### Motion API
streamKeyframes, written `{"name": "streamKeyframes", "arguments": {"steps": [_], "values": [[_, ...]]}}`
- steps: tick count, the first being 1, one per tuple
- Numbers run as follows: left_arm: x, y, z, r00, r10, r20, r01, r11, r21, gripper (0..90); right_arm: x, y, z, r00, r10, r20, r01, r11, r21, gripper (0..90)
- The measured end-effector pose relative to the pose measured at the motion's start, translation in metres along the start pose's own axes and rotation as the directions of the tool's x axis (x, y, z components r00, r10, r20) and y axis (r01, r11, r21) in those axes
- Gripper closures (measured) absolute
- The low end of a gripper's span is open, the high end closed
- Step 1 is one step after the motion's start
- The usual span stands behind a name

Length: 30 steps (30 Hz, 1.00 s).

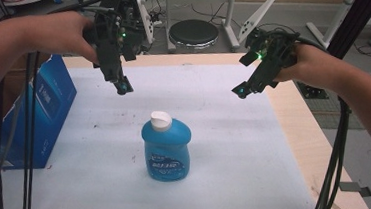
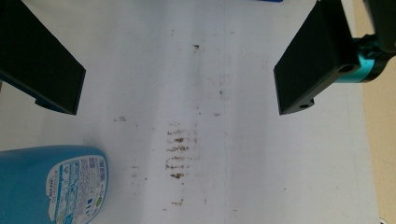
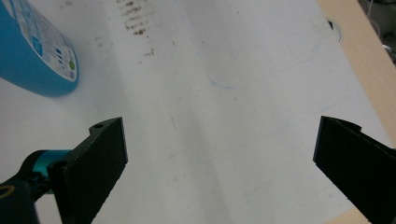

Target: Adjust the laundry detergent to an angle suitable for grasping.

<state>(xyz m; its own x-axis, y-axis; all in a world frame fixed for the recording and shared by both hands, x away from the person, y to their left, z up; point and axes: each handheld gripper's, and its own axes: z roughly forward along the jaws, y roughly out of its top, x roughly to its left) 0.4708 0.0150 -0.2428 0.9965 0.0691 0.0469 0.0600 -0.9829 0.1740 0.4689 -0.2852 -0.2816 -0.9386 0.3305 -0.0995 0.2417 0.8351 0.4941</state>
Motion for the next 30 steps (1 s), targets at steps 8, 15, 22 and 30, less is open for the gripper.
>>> {"name": "streamKeyframes", "arguments": {"steps": [8,15,22,30], "values": [[-0.002,-0.001,-0.001,1.0000,-0.004,-0.001,0.004,1.0000,0.008,2.0,-0.017,0.007,0.006,0.9991,-0.008,-0.042,0.011,0.997,0.081,2.0],[-0.002,-0.002,-0.002,1.0000,-0.007,-0.003,0.007,1.0000,0.001,2.0,-0.023,0.012,0.005,0.9984,-0.022,-0.052,0.028,0.992,0.120,2.0],[-0.002,-0.002,-0.003,0.9999,-0.009,-0.009,0.009,0.9999,-0.005,2.0,-0.022,0.013,0.007,0.9980,-0.028,-0.056,0.035,0.991,0.130,2.0],[-0.003,-0.003,-0.003,0.9999,-0.013,-0.009,0.013,0.9999,-0.004,2.0,-0.019,0.015,0.006,0.9973,-0.041,-0.061,0.049,0.990,0.130,2.0]]}}
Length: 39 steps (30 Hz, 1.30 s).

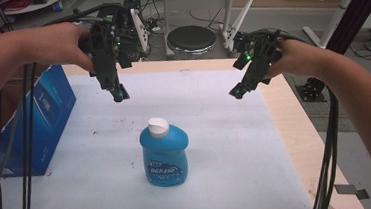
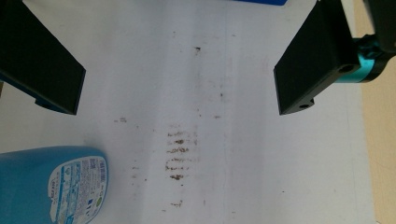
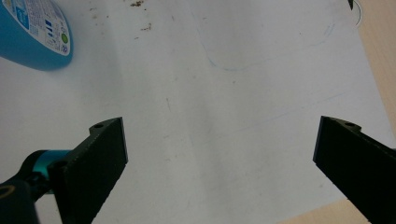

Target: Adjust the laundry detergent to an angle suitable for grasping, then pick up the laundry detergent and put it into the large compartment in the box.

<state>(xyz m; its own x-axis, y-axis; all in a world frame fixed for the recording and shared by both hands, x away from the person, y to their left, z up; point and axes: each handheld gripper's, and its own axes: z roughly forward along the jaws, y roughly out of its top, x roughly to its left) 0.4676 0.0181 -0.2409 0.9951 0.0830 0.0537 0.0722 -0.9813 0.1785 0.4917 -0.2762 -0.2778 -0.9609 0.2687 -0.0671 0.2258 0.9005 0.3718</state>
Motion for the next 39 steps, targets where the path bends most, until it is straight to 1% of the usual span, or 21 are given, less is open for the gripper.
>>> {"name": "streamKeyframes", "arguments": {"steps": [2,3,5,8,10,13,19,23,25,27,29,31,35,36,37,39], "values": [[-0.001,0.000,-0.002,1.0000,0.003,-0.003,-0.003,1.0000,-0.003,2.0,0.001,0.000,-0.001,1.0000,0.001,0.004,-0.001,1.000,-0.003,2.0],[-0.001,0.000,-0.002,1.0000,-0.003,-0.006,0.003,1.0000,-0.007,2.0,0.002,0.001,-0.001,1.0000,-0.004,0.006,0.004,1.000,-0.005,2.0],[-0.002,-0.001,-0.003,1.0000,-0.003,-0.009,0.003,1.0000,-0.006,2.0,0.003,0.002,-0.002,0.9999,-0.013,0.005,0.014,1.000,-0.008,2.0],[-0.003,-0.002,-0.004,0.9999,-0.001,-0.012,0.001,1.0000,0.001,2.0,0.005,0.004,-0.004,0.9998,-0.018,0.005,0.018,1.000,-0.014,2.0],[-0.004,-0.003,-0.005,0.9999,-0.004,-0.014,0.004,1.0000,-0.003,2.0,0.005,0.004,-0.004,0.9998,-0.017,0.009,0.017,1.000,-0.018,2.0],[-0.005,-0.004,-0.007,0.9998,-0.004,-0.017,0.004,1.0000,-0.002,2.0,0.007,0.003,-0.004,0.9997,-0.021,0.010,0.021,1.000,-0.012,2.0],[-0.009,-0.001,-0.011,1.0000,0.003,-0.003,-0.003,0.9997,-0.025,2.0,0.008,0.003,-0.005,0.9998,-0.020,0.008,0.021,1.000,-0.016,2.0],[-0.016,0.000,-0.015,0.9997,0.020,0.011,-0.020,0.9994,-0.030,2.0,0.010,0.004,-0.004,0.9996,-0.027,0.002,0.027,0.999,-0.016,2.0],[-0.020,0.001,-0.019,0.9997,0.011,0.021,-0.011,0.9992,-0.038,2.0,0.011,0.004,-0.003,0.9996,-0.029,0.003,0.030,0.999,-0.018,2.0],[-0.023,0.001,-0.023,0.9996,0.010,0.026,-0.009,0.9985,-0.055,2.0,0.012,0.003,-0.004,0.9998,-0.020,0.007,0.021,0.999,-0.025,2.0],[-0.026,0.002,-0.027,0.9990,0.005,0.044,-0.002,0.9973,-0.074,2.0,0.013,0.002,-0.004,0.9998,-0.019,0.008,0.019,0.999,-0.025,2.0],[-0.030,0.003,-0.029,0.9988,0.015,0.047,-0.012,0.9972,-0.074,2.0,0.014,0.001,-0.004,0.9998,-0.017,0.006,0.017,1.000,-0.025,2.0],[-0.038,0.008,-0.030,0.9977,0.027,0.062,-0.023,0.9979,-0.060,2.0,0.018,0.001,-0.004,0.9998,-0.018,0.012,0.019,0.999,-0.028,2.0],[-0.038,0.008,-0.030,0.9977,0.027,0.062,-0.023,0.9979,-0.060,2.0,0.018,0.001,-0.004,0.9998,-0.018,0.012,0.019,0.999,-0.028,2.0],[-0.043,0.011,-0.031,0.9971,0.042,0.063,-0.038,0.9971,-0.065,2.0,0.018,0.002,-0.003,0.9997,-0.023,0.011,0.023,0.999,-0.031,2.0],[-0.048,0.014,-0.033,0.9965,0.049,0.067,-0.045,0.9966,-0.069,2.0,0.020,0.001,-0.003,0.9997,-0.020,0.011,0.020,0.999,-0.028,2.0]]}}
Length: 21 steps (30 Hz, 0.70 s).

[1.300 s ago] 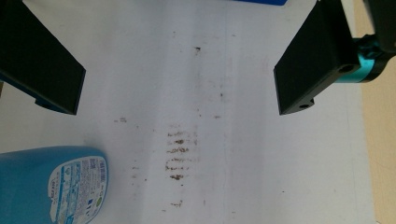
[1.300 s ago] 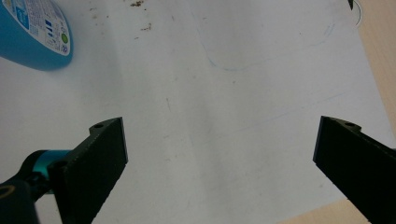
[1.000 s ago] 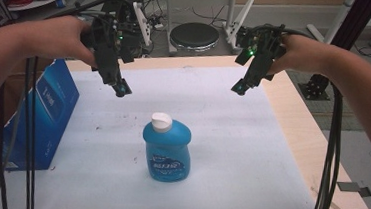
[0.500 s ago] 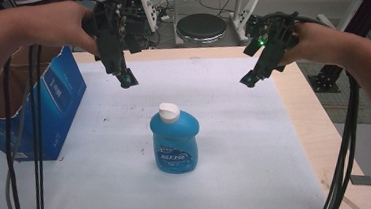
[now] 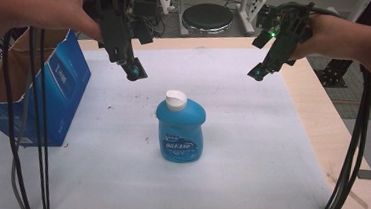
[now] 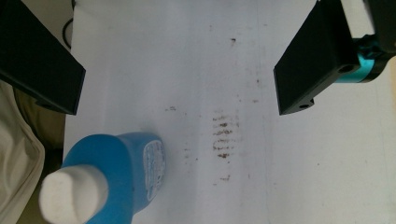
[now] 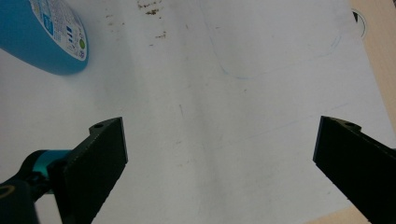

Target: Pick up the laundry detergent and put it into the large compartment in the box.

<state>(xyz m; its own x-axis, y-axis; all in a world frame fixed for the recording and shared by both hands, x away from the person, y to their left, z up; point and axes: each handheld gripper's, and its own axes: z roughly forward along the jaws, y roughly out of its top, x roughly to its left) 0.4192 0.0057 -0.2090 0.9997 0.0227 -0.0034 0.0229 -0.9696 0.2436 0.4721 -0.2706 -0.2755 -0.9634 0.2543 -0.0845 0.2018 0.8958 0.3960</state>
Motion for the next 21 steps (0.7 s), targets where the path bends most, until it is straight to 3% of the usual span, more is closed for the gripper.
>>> {"name": "streamKeyframes", "arguments": {"steps": [6,14,21], "values": [[-0.015,0.014,0.003,0.9990,0.043,0.014,-0.043,0.9990,0.015,2.0,0.003,-0.001,0.000,1.0000,-0.002,0.004,0.002,1.000,-0.004,2.0],[-0.025,0.027,0.010,0.9996,0.025,0.016,-0.026,0.9987,0.043,2.0,0.005,-0.002,-0.002,0.9999,0.002,0.014,-0.002,1.000,-0.020,2.0],[-0.032,0.034,0.017,0.9999,0.013,0.002,-0.013,0.9991,0.040,2.0,0.006,-0.005,-0.001,0.9998,0.007,0.016,-0.007,1.000,-0.016,2.0]]}}
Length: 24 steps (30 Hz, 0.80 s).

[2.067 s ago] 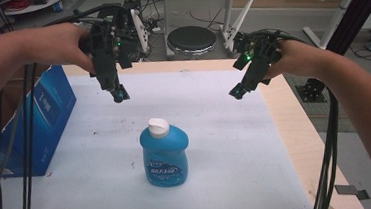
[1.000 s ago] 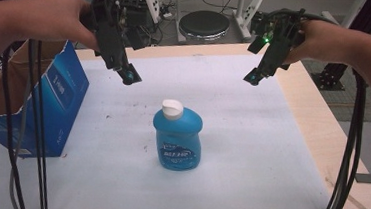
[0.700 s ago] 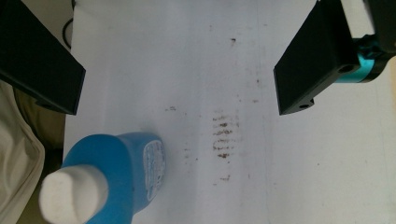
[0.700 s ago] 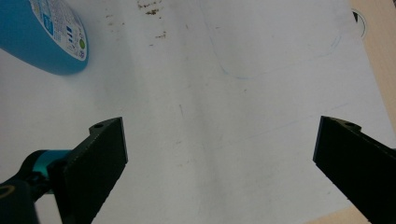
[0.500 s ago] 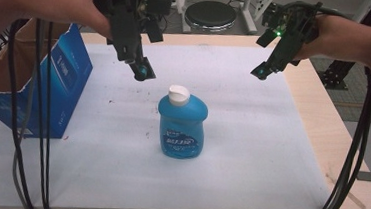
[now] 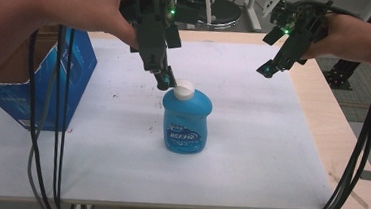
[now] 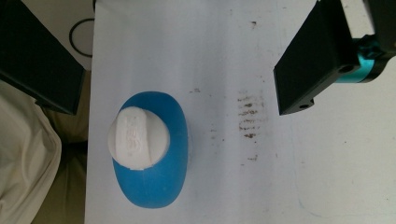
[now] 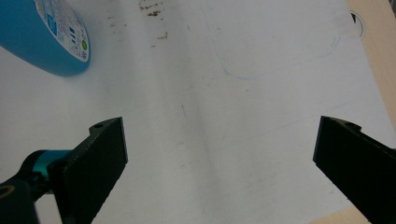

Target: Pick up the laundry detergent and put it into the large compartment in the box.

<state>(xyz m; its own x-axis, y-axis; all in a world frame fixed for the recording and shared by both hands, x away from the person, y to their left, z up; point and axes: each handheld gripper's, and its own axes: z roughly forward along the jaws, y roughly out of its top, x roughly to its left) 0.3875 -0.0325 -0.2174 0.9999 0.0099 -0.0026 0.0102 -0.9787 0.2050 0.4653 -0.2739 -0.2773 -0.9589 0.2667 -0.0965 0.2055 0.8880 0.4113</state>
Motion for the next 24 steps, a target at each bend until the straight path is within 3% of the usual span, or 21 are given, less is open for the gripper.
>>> {"name": "streamKeyframes", "arguments": {"steps": [5,6,12,24], "values": [[-0.002,0.003,0.007,1.0000,0.000,0.002,0.000,1.0000,0.007,2.0,0.000,-0.001,0.000,1.0000,0.006,0.001,-0.006,1.000,-0.001,2.0],[-0.005,0.008,0.015,0.9999,0.000,0.010,0.000,0.9998,0.018,2.0,0.000,-0.001,0.000,1.0000,0.006,0.001,-0.006,1.000,-0.001,2.0],[-0.009,0.014,0.029,0.9999,0.002,0.013,-0.002,0.9996,0.028,2.0,0.000,0.000,0.001,1.0000,-0.001,-0.002,0.001,1.000,-0.006,2.0],[-0.012,0.015,0.060,0.9996,-0.016,0.023,0.015,0.9992,0.037,2.0,0.000,-0.002,0.003,1.0000,0.002,-0.003,-0.002,1.000,-0.006,2.0]]}}
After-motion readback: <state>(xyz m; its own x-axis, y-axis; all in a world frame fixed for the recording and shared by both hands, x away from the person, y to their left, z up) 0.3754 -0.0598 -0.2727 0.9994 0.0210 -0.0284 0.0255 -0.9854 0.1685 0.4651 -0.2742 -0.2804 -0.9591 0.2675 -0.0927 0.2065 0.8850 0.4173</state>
